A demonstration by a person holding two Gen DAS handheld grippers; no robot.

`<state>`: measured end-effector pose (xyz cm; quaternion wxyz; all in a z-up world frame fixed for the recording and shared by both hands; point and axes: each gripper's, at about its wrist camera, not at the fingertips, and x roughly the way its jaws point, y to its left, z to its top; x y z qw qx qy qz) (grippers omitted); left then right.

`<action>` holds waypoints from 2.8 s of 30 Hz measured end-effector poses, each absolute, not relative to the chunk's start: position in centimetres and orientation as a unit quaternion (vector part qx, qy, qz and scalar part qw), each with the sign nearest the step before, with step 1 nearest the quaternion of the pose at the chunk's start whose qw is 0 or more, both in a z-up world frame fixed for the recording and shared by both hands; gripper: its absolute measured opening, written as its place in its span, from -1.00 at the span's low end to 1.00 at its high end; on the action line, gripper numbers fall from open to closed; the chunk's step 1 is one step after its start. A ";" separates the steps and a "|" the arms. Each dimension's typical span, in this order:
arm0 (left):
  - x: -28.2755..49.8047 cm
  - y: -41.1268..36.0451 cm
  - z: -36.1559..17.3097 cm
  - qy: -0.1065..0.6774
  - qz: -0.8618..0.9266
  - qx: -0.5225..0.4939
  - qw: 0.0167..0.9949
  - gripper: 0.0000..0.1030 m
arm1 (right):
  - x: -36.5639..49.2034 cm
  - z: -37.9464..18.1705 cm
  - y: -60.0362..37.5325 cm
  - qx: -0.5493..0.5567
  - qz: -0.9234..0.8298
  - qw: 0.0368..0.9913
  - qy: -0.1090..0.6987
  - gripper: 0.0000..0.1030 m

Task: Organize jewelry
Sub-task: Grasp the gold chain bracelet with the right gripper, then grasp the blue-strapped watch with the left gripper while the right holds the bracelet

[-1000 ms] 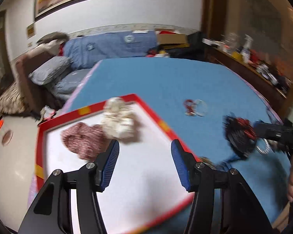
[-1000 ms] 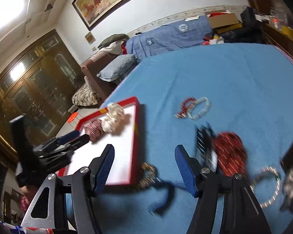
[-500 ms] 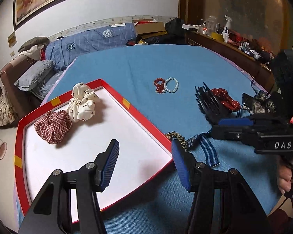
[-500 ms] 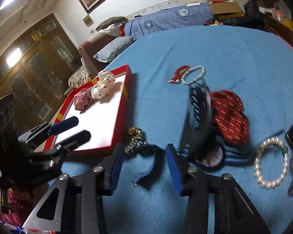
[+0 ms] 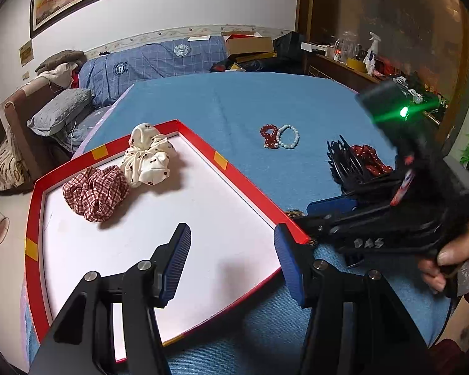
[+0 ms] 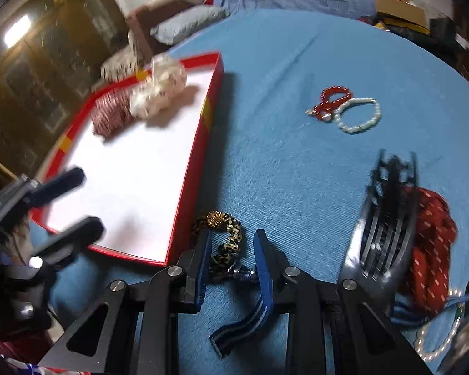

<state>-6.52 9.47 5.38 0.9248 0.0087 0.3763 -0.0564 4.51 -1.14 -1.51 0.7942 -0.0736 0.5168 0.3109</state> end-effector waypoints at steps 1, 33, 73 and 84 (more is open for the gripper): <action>-6.5 9.7 5.3 0.377 -0.055 0.007 0.925 0.05 | 4.3 -1.6 -0.8 -0.087 0.308 0.799 0.508 -0.43; -5.3 -0.3 3.9 0.401 -0.196 0.089 0.891 0.05 | -4.1 1.1 -18.6 0.033 0.206 0.874 0.438 -0.91; -7.4 -2.9 8.7 0.344 -0.207 0.050 0.915 -0.97 | -6.2 3.3 -23.8 0.112 0.220 0.885 0.395 -0.90; -8.3 -1.6 10.5 0.319 -0.202 0.034 0.926 -0.97 | -5.9 4.9 -22.9 0.110 0.231 0.890 0.377 -0.90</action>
